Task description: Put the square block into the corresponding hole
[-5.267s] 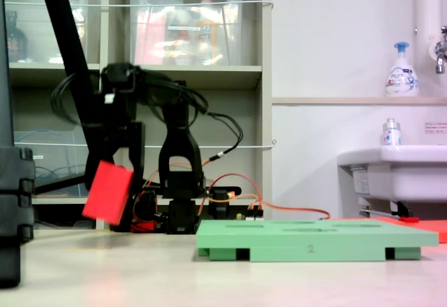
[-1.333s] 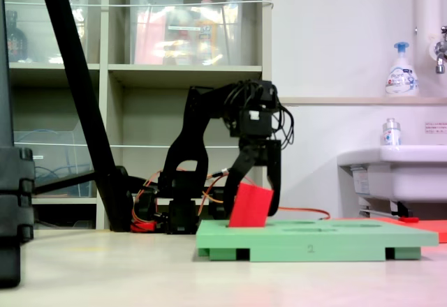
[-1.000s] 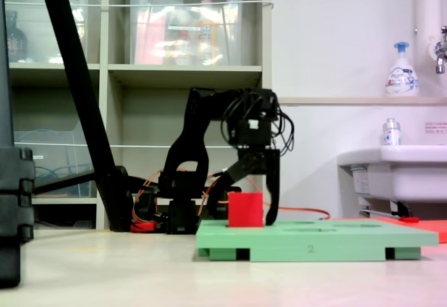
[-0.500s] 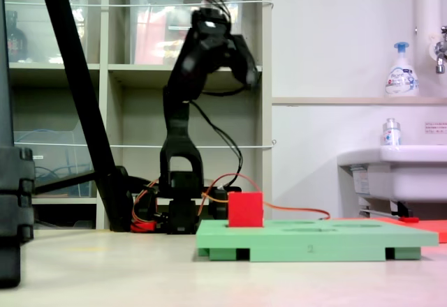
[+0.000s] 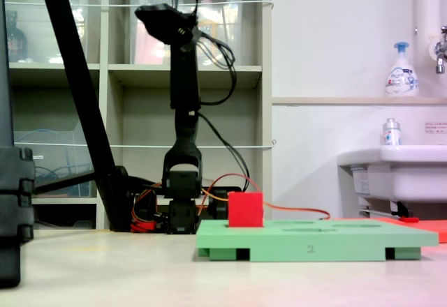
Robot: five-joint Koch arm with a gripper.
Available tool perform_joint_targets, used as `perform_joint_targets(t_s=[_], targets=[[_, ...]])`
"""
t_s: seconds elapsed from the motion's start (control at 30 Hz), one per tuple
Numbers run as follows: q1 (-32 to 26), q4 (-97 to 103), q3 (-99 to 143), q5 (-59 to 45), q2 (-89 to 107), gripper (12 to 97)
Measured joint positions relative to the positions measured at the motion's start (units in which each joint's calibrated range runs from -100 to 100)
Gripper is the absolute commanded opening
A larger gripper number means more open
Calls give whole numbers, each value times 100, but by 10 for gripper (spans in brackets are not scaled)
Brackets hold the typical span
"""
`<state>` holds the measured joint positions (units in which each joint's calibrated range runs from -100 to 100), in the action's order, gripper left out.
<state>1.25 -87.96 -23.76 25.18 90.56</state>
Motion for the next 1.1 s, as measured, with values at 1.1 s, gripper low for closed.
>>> perform_joint_targets(t_s=[1.1], targets=[[-195,9476,12268,-2310,903,460]])
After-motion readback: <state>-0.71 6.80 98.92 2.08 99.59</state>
